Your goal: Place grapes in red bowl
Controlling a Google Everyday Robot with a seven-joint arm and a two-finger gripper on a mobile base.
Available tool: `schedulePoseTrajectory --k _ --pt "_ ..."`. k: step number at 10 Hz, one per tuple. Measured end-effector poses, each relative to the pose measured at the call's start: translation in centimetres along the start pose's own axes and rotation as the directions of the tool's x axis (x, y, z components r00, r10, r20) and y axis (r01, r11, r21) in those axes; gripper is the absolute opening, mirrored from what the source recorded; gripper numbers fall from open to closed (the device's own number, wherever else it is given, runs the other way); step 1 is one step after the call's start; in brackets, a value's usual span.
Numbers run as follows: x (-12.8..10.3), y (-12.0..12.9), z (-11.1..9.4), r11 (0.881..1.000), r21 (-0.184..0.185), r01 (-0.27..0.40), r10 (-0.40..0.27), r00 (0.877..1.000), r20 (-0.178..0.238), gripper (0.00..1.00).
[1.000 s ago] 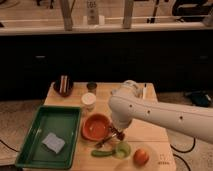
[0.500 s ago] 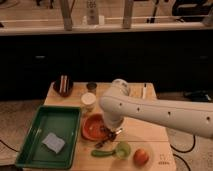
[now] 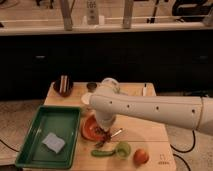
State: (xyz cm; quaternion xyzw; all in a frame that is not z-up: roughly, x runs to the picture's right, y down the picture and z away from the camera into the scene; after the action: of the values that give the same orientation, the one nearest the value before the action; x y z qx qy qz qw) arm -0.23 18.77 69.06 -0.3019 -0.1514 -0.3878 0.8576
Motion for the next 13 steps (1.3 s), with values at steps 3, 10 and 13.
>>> schedulePoseTrajectory --k 3,10,13 --pt "0.0 -0.4 0.1 1.0 -0.007 0.018 -0.017 1.0 0.002 0.01" --pt "-0.1 -1.4 0.5 0.999 -0.02 0.05 -0.049 0.999 0.007 0.01" --pt "0.1 -1.6 0.6 0.998 -0.024 0.058 -0.058 0.998 0.008 0.01"
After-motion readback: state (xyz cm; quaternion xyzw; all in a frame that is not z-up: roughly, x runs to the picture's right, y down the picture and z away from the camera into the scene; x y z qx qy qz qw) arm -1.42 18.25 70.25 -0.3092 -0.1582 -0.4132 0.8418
